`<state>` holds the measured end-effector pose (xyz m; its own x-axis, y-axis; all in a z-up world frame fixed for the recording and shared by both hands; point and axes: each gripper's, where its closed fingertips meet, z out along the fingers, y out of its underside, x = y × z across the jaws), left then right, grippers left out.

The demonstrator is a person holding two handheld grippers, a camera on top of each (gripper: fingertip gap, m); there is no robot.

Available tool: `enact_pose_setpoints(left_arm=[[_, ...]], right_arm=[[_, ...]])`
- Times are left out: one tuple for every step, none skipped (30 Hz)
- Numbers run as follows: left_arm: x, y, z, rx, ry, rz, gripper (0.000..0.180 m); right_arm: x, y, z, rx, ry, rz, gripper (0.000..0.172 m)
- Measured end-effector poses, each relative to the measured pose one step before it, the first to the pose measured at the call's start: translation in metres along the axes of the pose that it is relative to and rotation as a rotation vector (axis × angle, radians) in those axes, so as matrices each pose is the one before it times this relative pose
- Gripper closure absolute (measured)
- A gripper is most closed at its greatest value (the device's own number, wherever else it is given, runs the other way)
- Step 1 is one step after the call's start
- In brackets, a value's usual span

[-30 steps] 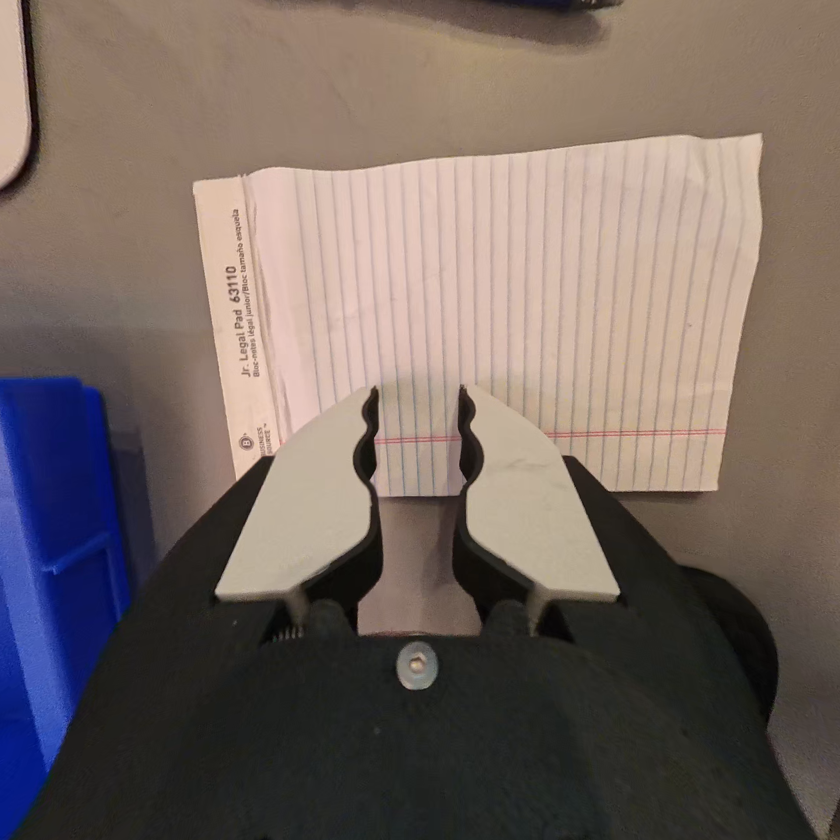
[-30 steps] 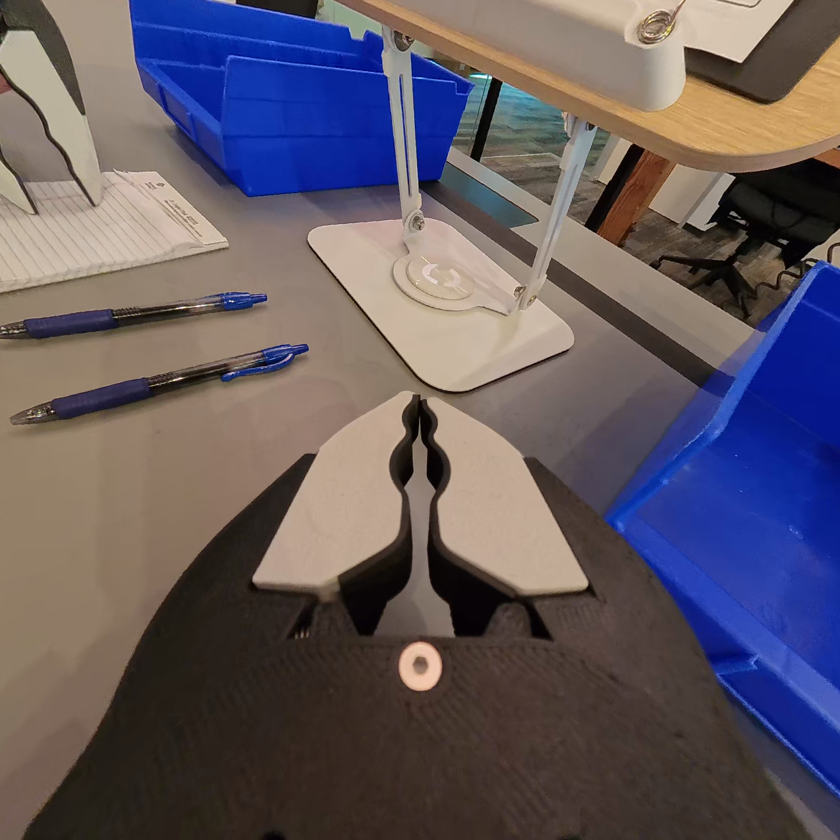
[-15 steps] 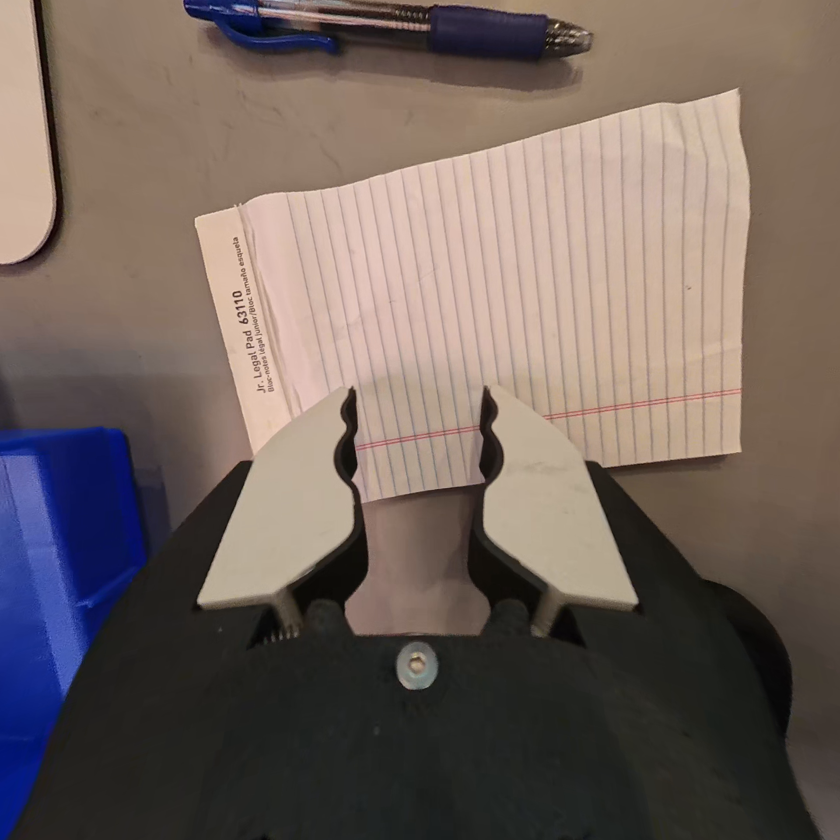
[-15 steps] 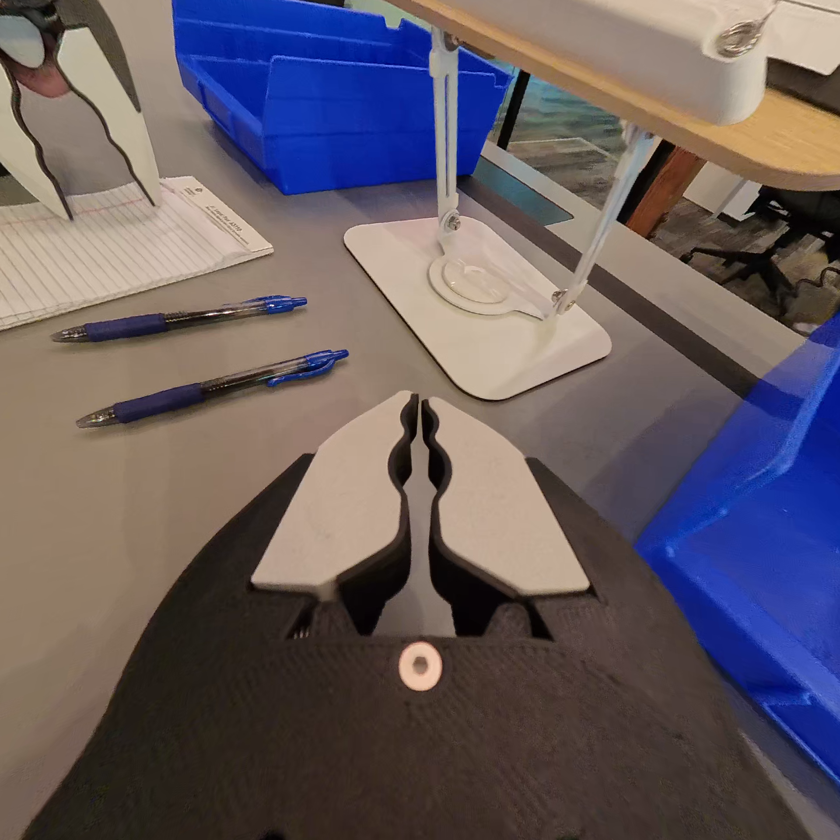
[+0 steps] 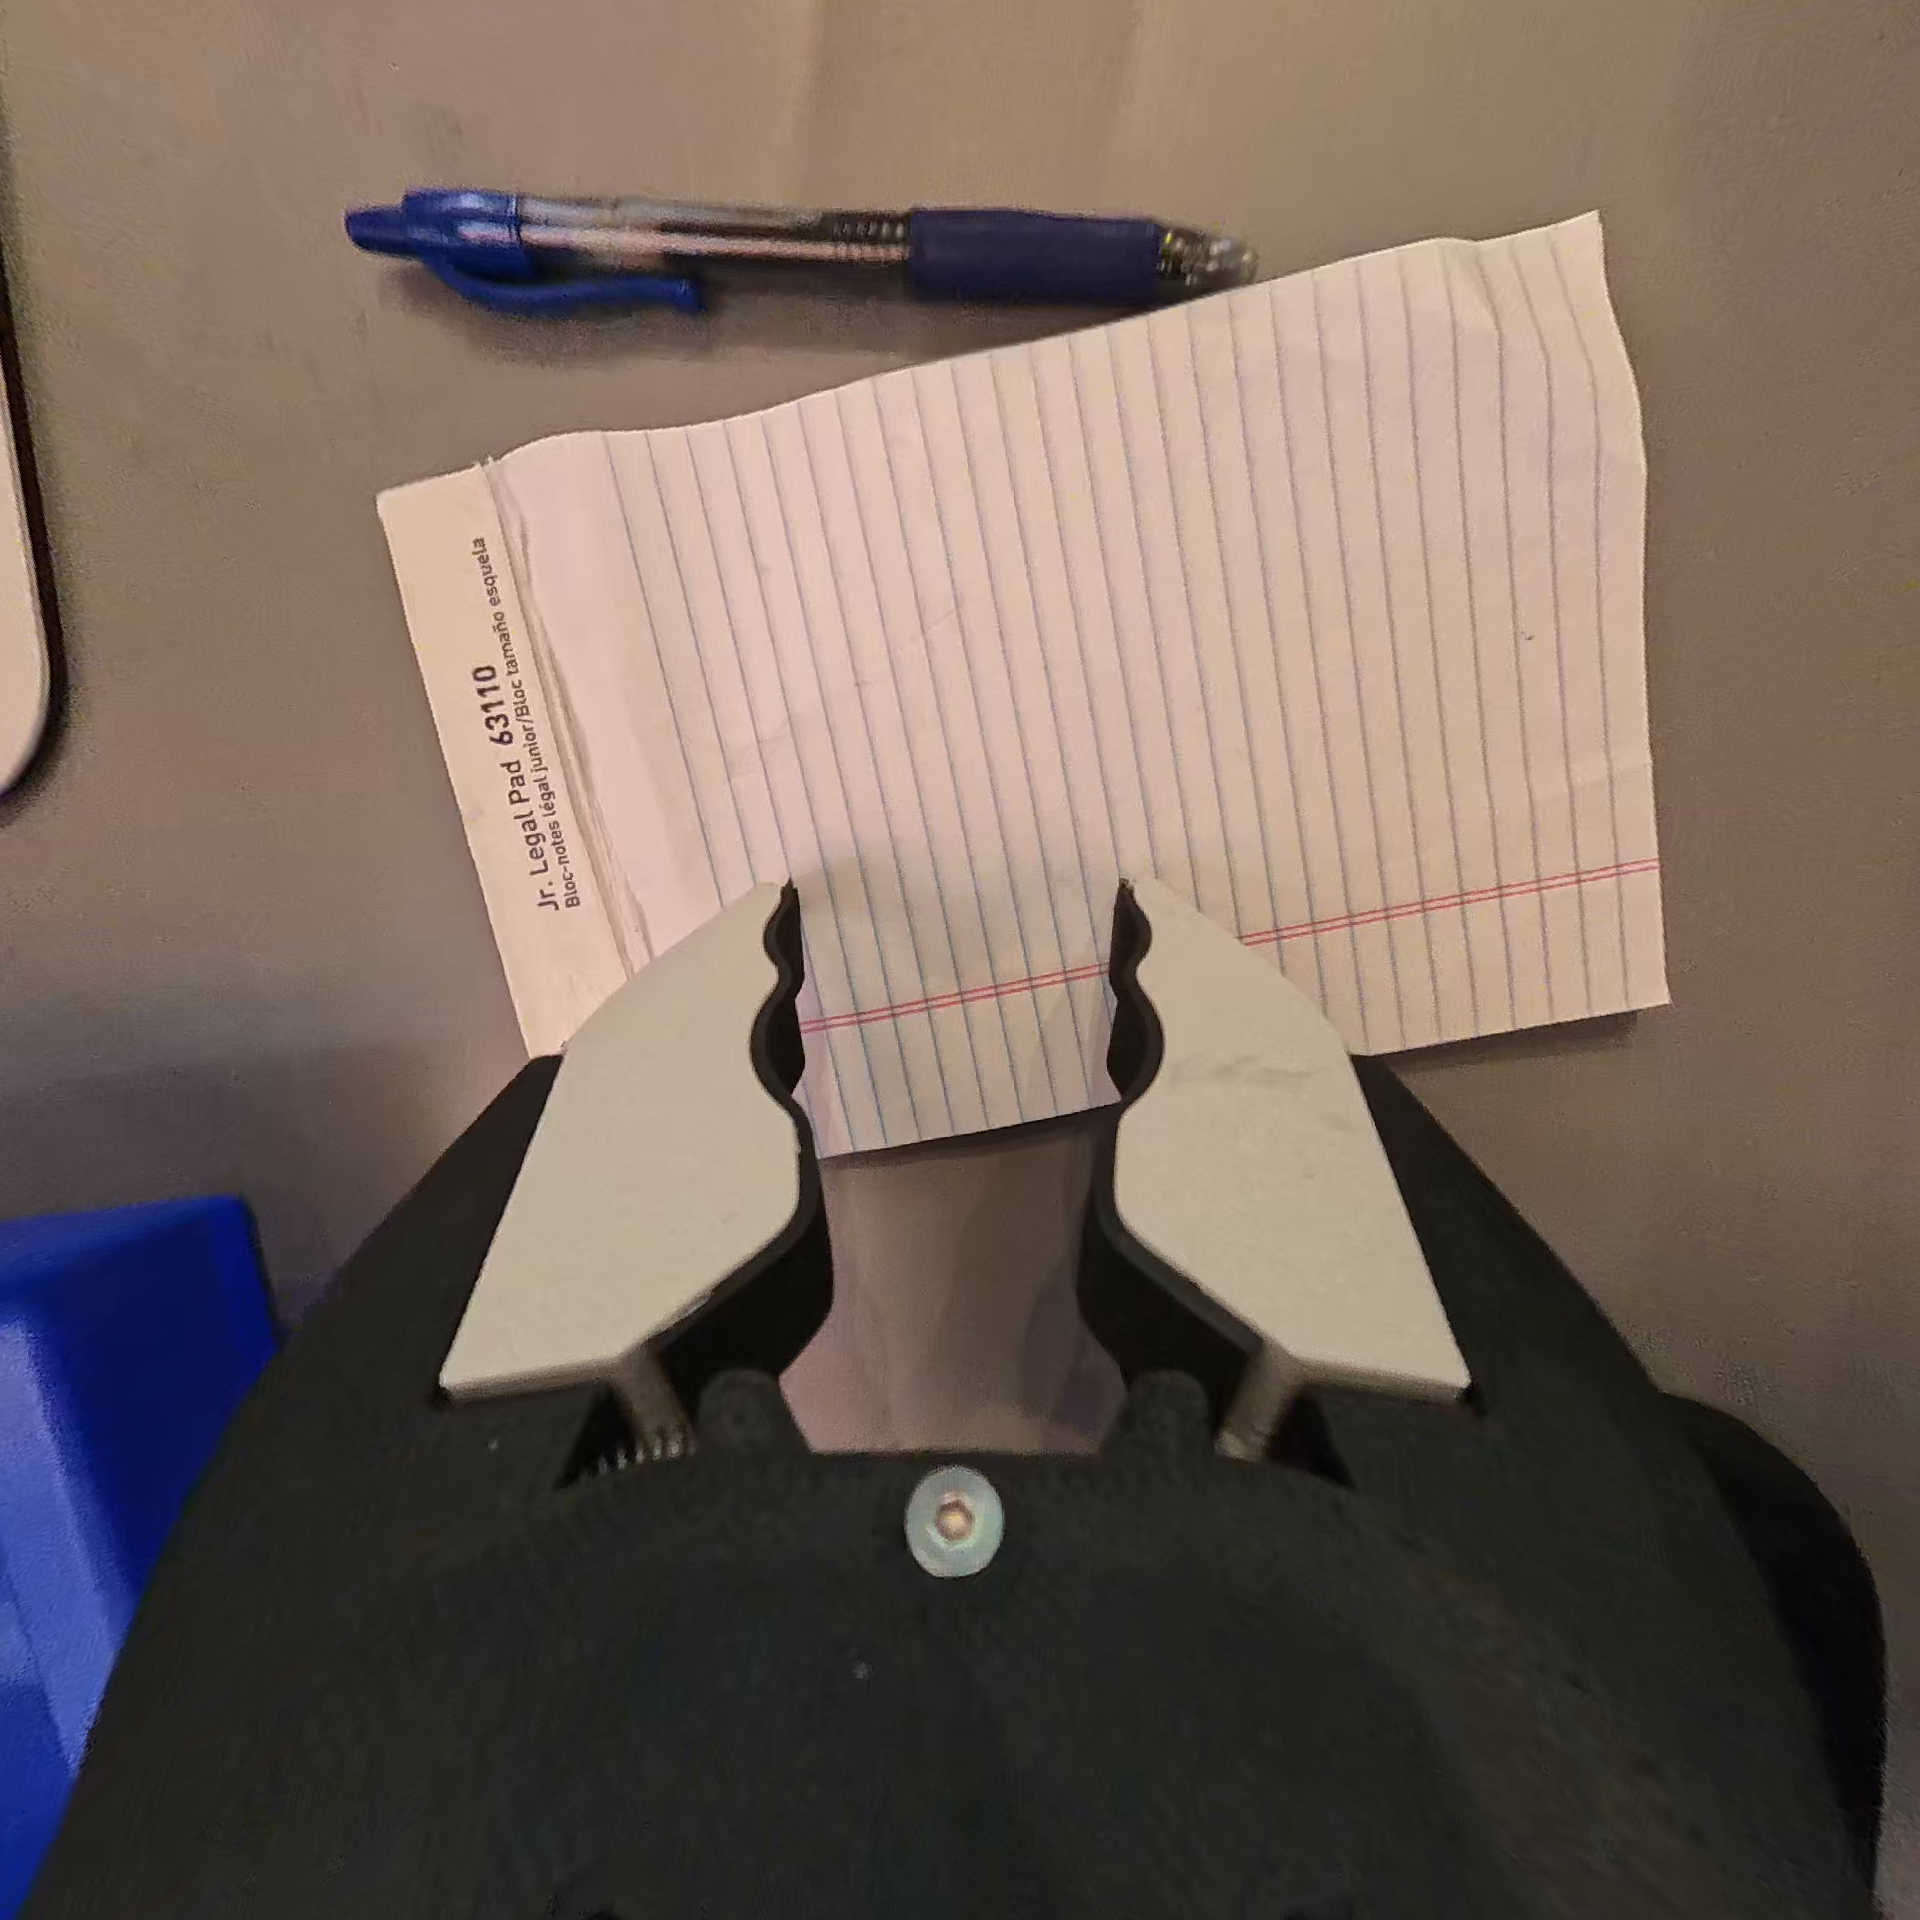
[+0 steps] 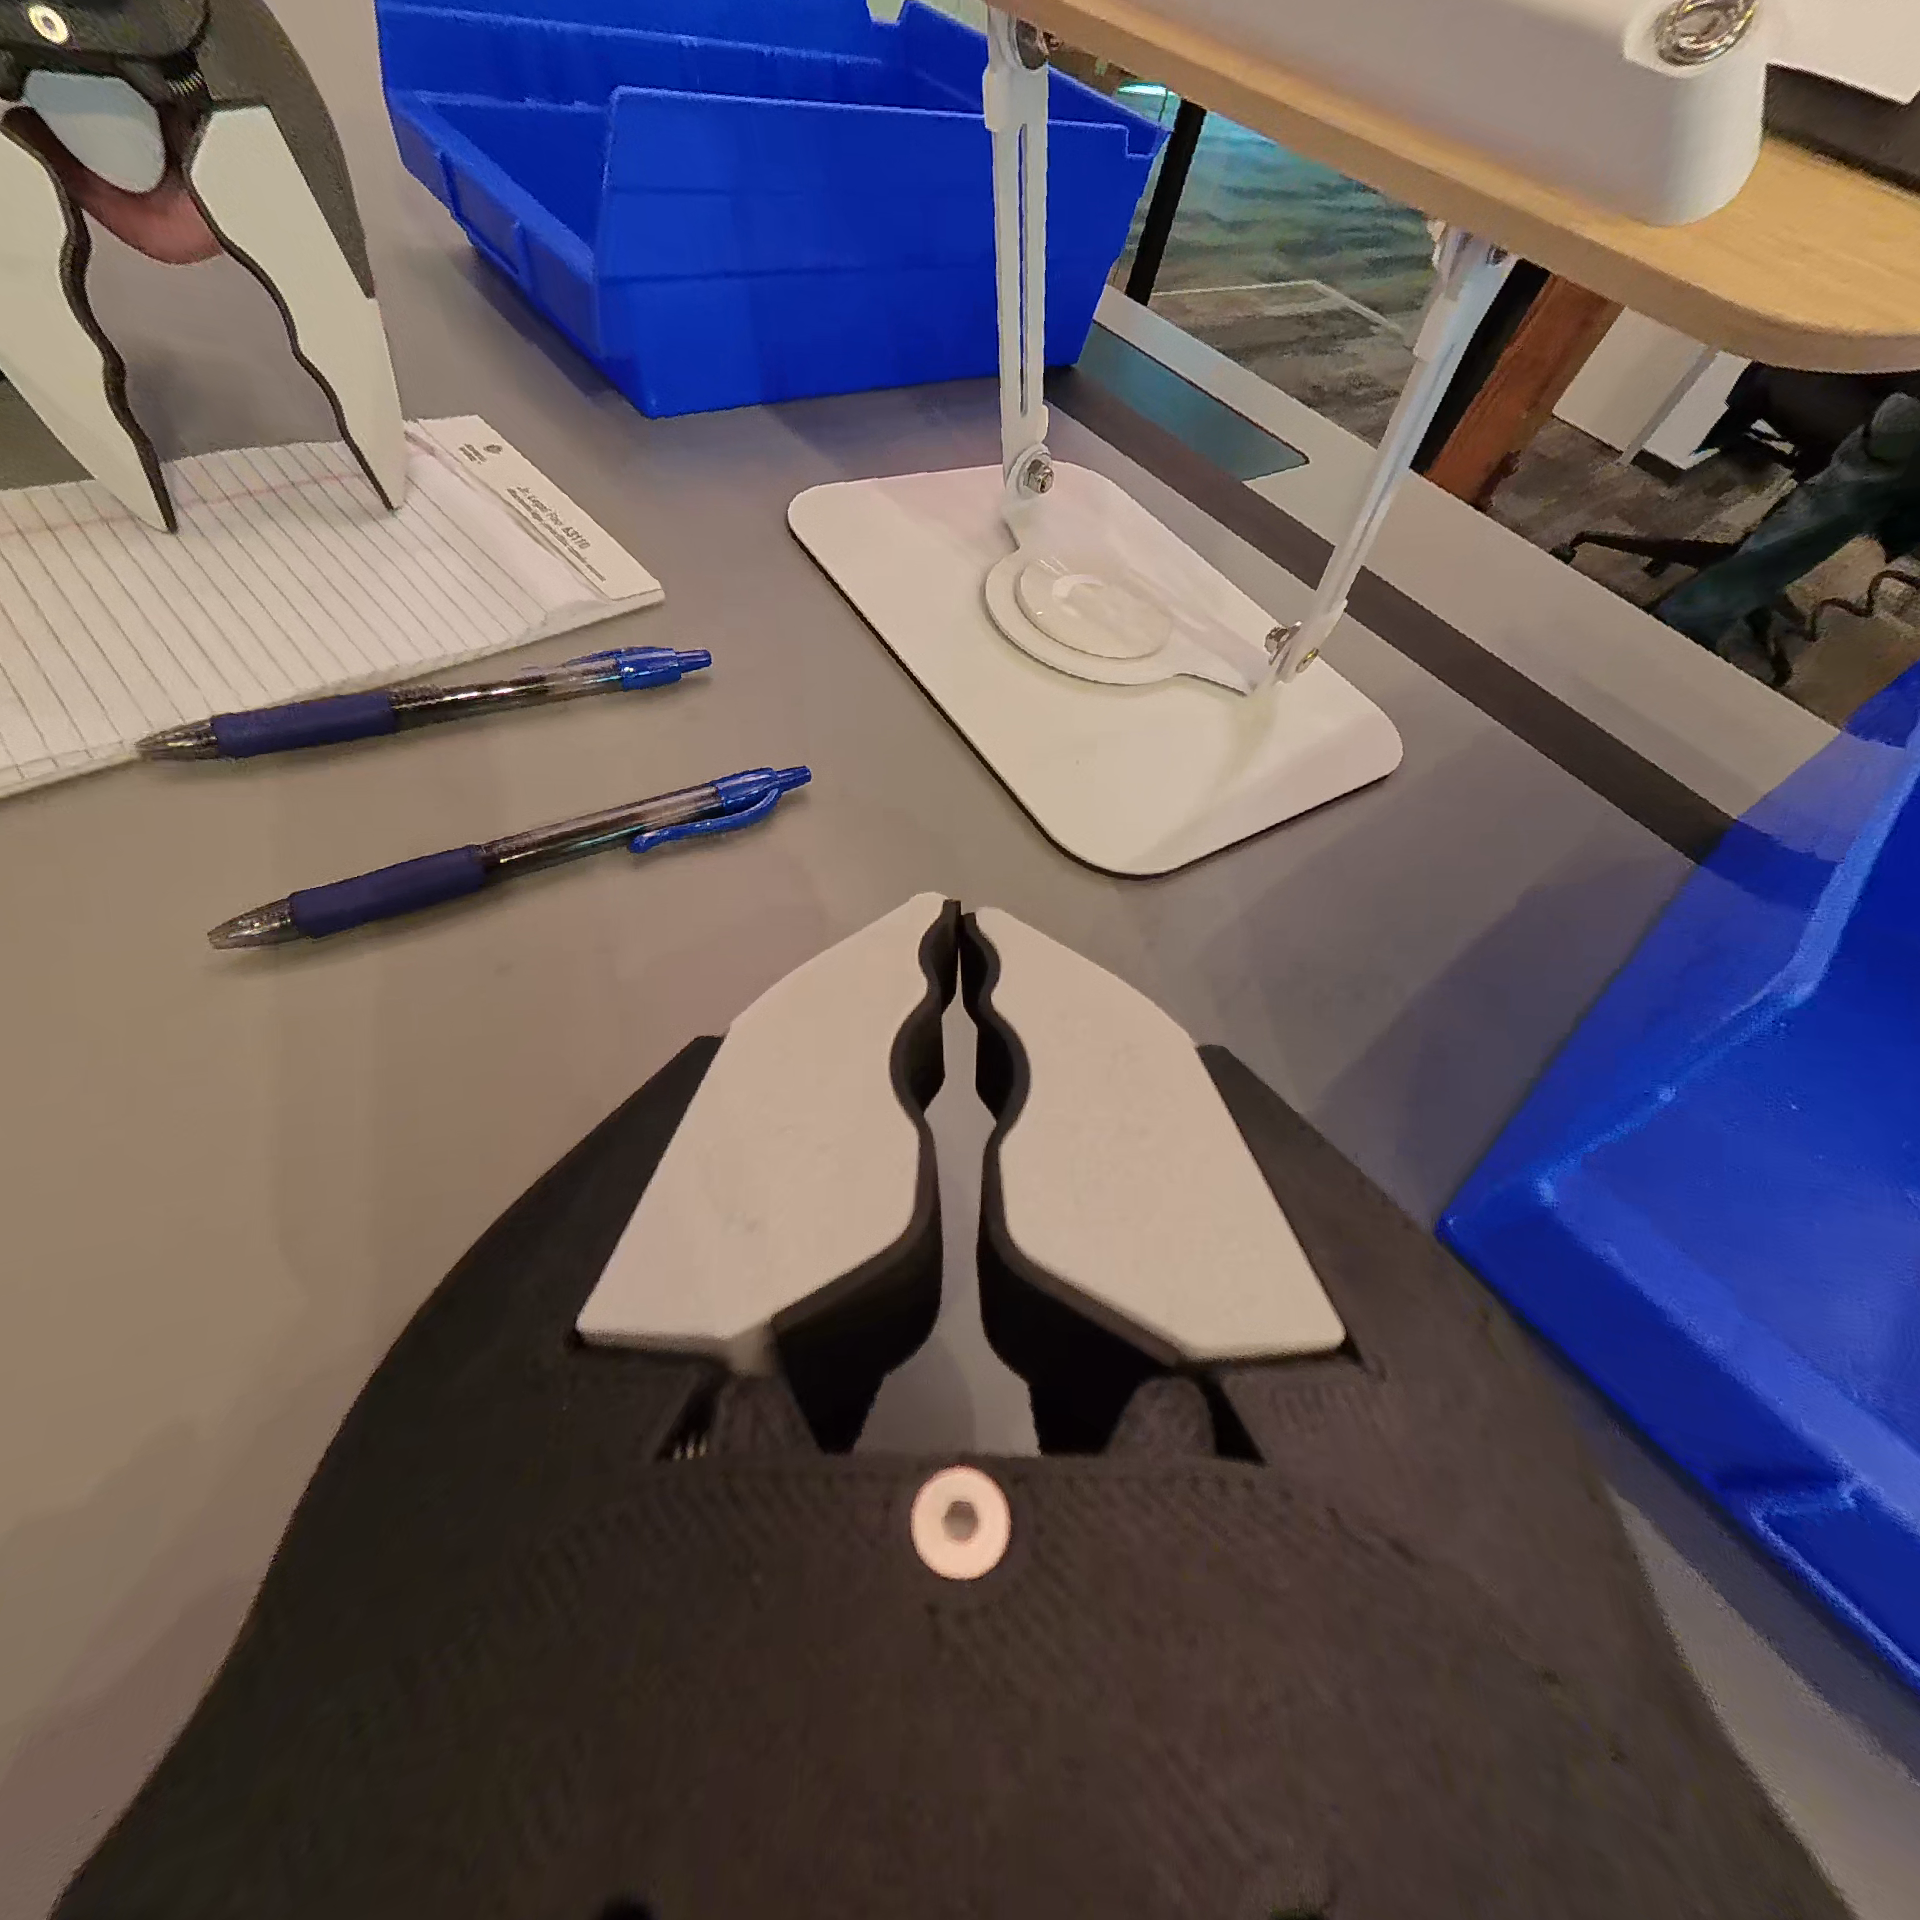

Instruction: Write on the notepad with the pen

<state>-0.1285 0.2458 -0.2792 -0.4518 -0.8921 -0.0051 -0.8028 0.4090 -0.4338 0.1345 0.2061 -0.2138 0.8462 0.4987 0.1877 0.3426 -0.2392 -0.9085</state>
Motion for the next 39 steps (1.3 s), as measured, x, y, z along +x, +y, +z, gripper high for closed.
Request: enact_pose_setpoints(left_arm=[[0.00014, -0.00407, 0.00196, 0.0003, 0.0038, 0.0109, 0.124], [0.00007, -0.00465, 0.00215, 0.0029, 0.0045, 0.0092, 0.124], [-0.00022, -0.00476, 0.00235, 0.0054, 0.0046, 0.0080, 0.124], [-0.00070, -0.00499, 0.00238, 0.0054, 0.0022, 0.0097, 0.124], [-0.00027, -0.00564, 0.00276, 0.0104, 0.0040, 0.0063, 0.125], [-0.00028, -0.00573, 0.00286, 0.0095, 0.0037, 0.0064, 0.125], [-0.00065, -0.00567, 0.00288, 0.0069, 0.0021, 0.0053, 0.125], [-0.00033, -0.00595, 0.00318, 0.0076, 0.0033, 0.0066, 0.125], [-0.00027, -0.00601, 0.00315, 0.0048, 0.0035, 0.0053, 0.125], [-0.00021, -0.00667, 0.00366, 0.0035, 0.0027, 0.0068, 0.125], [0.00042, -0.00801, 0.00430, 0.0051, 0.0039, 0.0069, 0.127], [0.00078, -0.00832, 0.00441, 0.0034, 0.0023, 0.0079, 0.129], [0.00089, -0.00687, 0.00373, 0.0040, 0.0027, 0.0078, 0.130], [0.00100, -0.00479, 0.00247, 0.0026, 0.0018, 0.0074, 0.132], [0.00094, -0.00231, 0.00106, 0.0016, -0.0005, 0.0067, 0.135], [0.00060, 0.00015, -0.00012, 0.0025, -0.0024, 0.0008, 0.136], [0.00047, 0.00075, -0.00049, 0.0102, -0.0018, -0.0077, 0.137], [0.00013, 0.00131, -0.00072, 0.0112, -0.0002, -0.0085, 0.137], [0.00019, 0.00268, -0.00164, -0.0005, -0.0019, 0.0049, 0.137], [0.00006, 0.00373, -0.00219, -0.0101, 0.0019, -0.0018, 0.137], [-0.00176, 0.00401, -0.00231, -0.0117, -0.0077, -0.0029, 0.134], [-0.00184, 0.00398, -0.00223, -0.0087, -0.0039, -0.0034, 0.132], [-0.00069, 0.00253, -0.00129, 0.0032, 0.0052, -0.0045, 0.132], [-0.00019, 0.00000, -0.00003, 0.0106, 0.0035, -0.0050, 0.132], [0.00008, -0.00009, -0.00008, 0.0014, -0.0022, 0.0014, 0.132], [-0.00004, -0.00022, -0.00009, -0.0050, -0.0038, -0.0025, 0.132], [-0.00129, -0.00027, -0.00045, -0.0047, -0.0161, 0.0074, 0.129], [-0.00143, 0.00069, -0.00115, -0.0048, -0.0158, 0.0100, 0.124], [-0.00119, 0.00192, -0.00153, -0.0092, -0.0091, -0.0026, 0.114], [-0.00236, 0.00088, -0.00242, 0.0014, -0.0107, -0.0154, 0.107], [-0.00068, -0.00050, -0.00326, 0.0170, -0.0029, -0.0088, 0.107], [0.00114, 0.00132, -0.00142, 0.0057, 0.0026, -0.0013, 0.108], [0.00197, 0.00429, 0.00136, -0.0171, 0.0034, 0.0058, 0.107], [0.00104, 0.00320, 0.00208, -0.0108, 0.0034, -0.0013, 0.107], [0.00095, -0.00162, 0.00025, 0.0177, 0.0110, -0.0173, 0.108], [-0.00010, 0.00027, 0.00043, -0.0007, 0.0004, 0.0016, 0.108], [-0.00043, -0.00077, -0.00130, 0.0032, -0.0019, 0.0023, 0.108], [-0.00191, -0.00079, -0.00210, 0.0031, -0.0110, 0.0024, 0.108], [-0.00213, -0.00107, -0.00288, 0.0074, -0.0130, 0.0010, 0.107]], right_arm=[[-0.00002, 0.00103, -0.00194, -0.0015, 0.0019, 0.0015, 0.172], [0.00021, 0.00087, -0.00198, -0.0005, 0.0027, 0.0025, 0.172], [0.00077, 0.00072, -0.00182, 0.0000, 0.0039, 0.0018, 0.172], [0.00079, 0.00057, -0.00182, 0.0004, 0.0038, 0.0016, 0.172], [0.00095, 0.00041, -0.00186, 0.0003, 0.0037, 0.0017, 0.172], [0.00109, 0.00041, -0.00202, -0.0002, 0.0048, 0.0015, 0.172], [0.00109, 0.00057, -0.00218, -0.0001, 0.0051, 0.0017, 0.172], [0.00105, 0.00086, -0.00211, 0.0003, 0.0042, 0.0024, 0.172], [0.00111, 0.00117, -0.00183, -0.0004, 0.0033, 0.0026, 0.172], [0.00148, 0.00129, -0.00161, -0.0009, 0.0043, 0.0023, 0.172], [0.00183, 0.00094, -0.00109, 0.0002, 0.0045, 0.0030, 0.172], [0.00170, 0.00025, -0.00082, 0.0018, 0.0028, 0.0037, 0.172], [0.00150, -0.00003, -0.00082, 0.0026, 0.0034, 0.0017, 0.172], [0.00127, 0.00024, -0.00068, 0.0004, 0.0041, -0.0015, 0.172], [0.00087, 0.00073, -0.00056, -0.0010, 0.0022, -0.0029, 0.172], [0.00045, 0.00083, -0.00039, -0.0003, -0.0006, -0.0007, 0.172], [0.00064, 0.00074, -0.00029, 0.0012, -0.0012, 0.0028, 0.172], [0.00052, 0.00078, 0.00018, 0.0010, -0.0014, 0.0038, 0.172], [-0.00017, 0.00074, 0.00035, 0.0002, -0.0043, 0.0039, 0.172], [-0.00066, 0.00063, 0.00058, 0.0001, -0.0069, 0.0047, 0.172], [-0.00067, 0.00051, 0.00070, -0.0017, -0.0060, 0.0036, 0.172], [-0.00040, 0.00032, 0.00059, -0.0025, -0.0022, 0.0000, 0.172], [-0.00025, -0.00008, 0.00036, -0.0011, -0.0005, -0.0016, 0.172], [-0.00023, -0.00026, 0.00033, 0.0000, -0.0013, -0.0006, 0.172], [-0.00028, 0.00009, 0.00025, -0.0017, -0.0021, 0.0015, 0.172], [-0.00024, 0.00024, 0.00024, -0.0031, -0.0015, 0.0026, 0.172], [-0.00057, -0.00001, 0.00017, -0.0017, -0.0022, 0.0037, 0.171], [-0.00125, -0.00017, 0.00017, -0.0030, -0.0072, 0.0080, 0.171], [-0.00141, -0.00028, 0.00021, -0.0043, -0.0075, 0.0102, 0.170], [-0.00139, -0.00101, 0.00024, -0.0015, -0.0035, 0.0064, 0.170], [-0.00150, -0.00061, 0.00078, -0.0047, -0.0040, 0.0056, 0.170], [-0.00208, 0.00002, 0.00145, -0.0094, -0.0072, 0.0095, 0.169], [-0.00228, 0.00014, 0.00183, -0.0091, -0.0083, 0.0120, 0.169], [-0.00263, -0.00006, 0.00196, -0.0073, -0.0088, 0.0078, 0.169], [-0.00226, 0.00025, 0.00182, -0.0105, -0.0047, 0.0016, 0.169], [-0.00179, 0.00043, 0.00159, -0.0130, -0.0002, -0.0028, 0.169], [-0.00186, -0.00025, 0.00110, -0.0073, 0.0000, -0.0029, 0.169], [-0.00158, -0.00027, 0.00051, -0.0066, -0.0017, 0.0080, 0.169], [-0.00183, -0.00057, -0.00004, -0.0021, -0.0045, 0.0203, 0.168]])
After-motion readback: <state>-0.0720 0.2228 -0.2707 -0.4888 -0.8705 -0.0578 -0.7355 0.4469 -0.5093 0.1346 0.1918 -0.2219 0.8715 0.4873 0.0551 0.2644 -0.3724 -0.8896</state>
